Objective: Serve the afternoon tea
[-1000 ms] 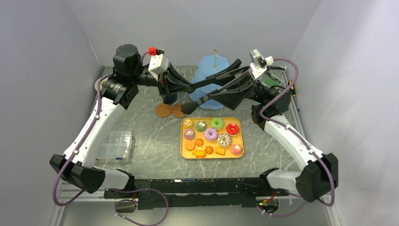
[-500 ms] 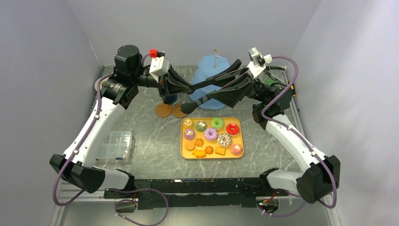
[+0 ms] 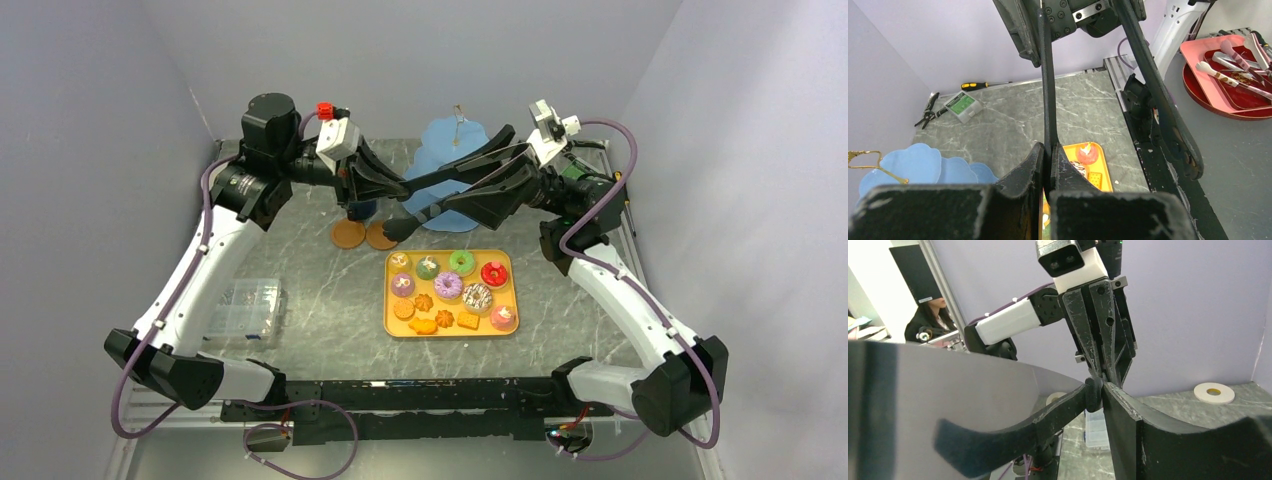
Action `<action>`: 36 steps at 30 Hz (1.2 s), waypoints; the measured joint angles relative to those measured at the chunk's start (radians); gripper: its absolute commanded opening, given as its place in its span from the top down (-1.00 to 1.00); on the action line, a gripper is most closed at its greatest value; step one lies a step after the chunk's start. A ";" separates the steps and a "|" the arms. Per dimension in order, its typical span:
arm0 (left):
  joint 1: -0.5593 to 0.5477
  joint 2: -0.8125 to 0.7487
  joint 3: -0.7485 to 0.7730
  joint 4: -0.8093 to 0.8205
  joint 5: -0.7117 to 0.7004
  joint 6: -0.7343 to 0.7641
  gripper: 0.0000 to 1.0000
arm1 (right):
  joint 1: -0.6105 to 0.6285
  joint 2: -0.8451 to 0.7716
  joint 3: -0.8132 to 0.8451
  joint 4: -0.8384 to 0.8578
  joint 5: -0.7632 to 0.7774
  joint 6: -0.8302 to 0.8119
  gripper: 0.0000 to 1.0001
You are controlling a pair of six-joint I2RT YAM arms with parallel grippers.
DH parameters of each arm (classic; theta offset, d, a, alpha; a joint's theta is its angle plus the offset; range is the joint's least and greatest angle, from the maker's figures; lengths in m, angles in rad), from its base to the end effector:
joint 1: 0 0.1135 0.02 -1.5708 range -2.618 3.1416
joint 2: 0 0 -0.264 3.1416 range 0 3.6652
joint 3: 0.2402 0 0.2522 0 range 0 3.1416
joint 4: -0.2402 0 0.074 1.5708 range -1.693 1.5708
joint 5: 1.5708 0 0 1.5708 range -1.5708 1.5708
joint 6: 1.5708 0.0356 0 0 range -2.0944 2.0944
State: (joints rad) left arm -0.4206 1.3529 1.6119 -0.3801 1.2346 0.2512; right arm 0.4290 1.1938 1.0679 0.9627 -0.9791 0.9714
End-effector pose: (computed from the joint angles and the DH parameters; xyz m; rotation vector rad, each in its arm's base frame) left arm 0.2323 -0.1407 0.4816 1.3617 1.0869 -1.1538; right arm 0.2025 0.1251 0.4574 -0.8100 1.0128 1.5812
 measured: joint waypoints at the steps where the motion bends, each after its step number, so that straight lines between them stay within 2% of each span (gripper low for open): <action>1: 0.000 0.000 0.003 -0.004 0.001 0.000 0.94 | 0.000 0.000 0.003 0.000 -0.003 0.001 -0.39; 6: -0.003 0.000 0.006 -0.007 0.010 0.000 0.83 | 0.000 0.000 0.011 -0.006 -0.013 -0.002 -0.22; 8: -0.004 0.000 0.006 -0.009 0.010 0.000 0.65 | 0.000 0.000 0.011 -0.017 -0.011 -0.012 -0.17; 10: -0.004 0.000 0.006 -0.017 0.010 0.003 0.28 | 0.000 -0.002 0.013 -0.038 -0.006 -0.028 -0.11; 14: -0.006 0.000 0.008 -0.042 0.011 0.016 -0.81 | 0.001 -0.032 0.014 -0.171 0.010 -0.114 -0.07; 15: -0.006 0.000 0.011 -0.050 0.010 0.035 -0.86 | 0.001 -0.041 0.014 -0.207 0.015 -0.142 -0.08; 19: -0.006 -0.001 0.029 -0.111 -0.028 0.083 -0.87 | 0.004 -0.113 0.014 -0.396 0.069 -0.282 -0.10; 24: -0.005 -0.026 0.031 -0.183 -0.109 0.158 -0.87 | 0.003 -0.240 0.007 -0.620 0.209 -0.480 -0.11; 30: 0.007 -0.069 0.031 -0.240 -0.179 0.209 -0.87 | 0.003 -0.360 -0.095 -0.738 0.375 -0.620 -0.10; 36: -0.013 -0.060 0.031 -0.300 -0.191 0.274 -0.87 | 0.003 -0.375 -0.195 -0.762 0.465 -0.655 -0.12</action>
State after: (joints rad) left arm -0.4335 1.2934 1.6428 -0.6804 1.0435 0.5251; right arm 0.4316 0.8192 0.8734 0.2008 -0.5140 0.3161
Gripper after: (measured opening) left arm 0.932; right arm 0.561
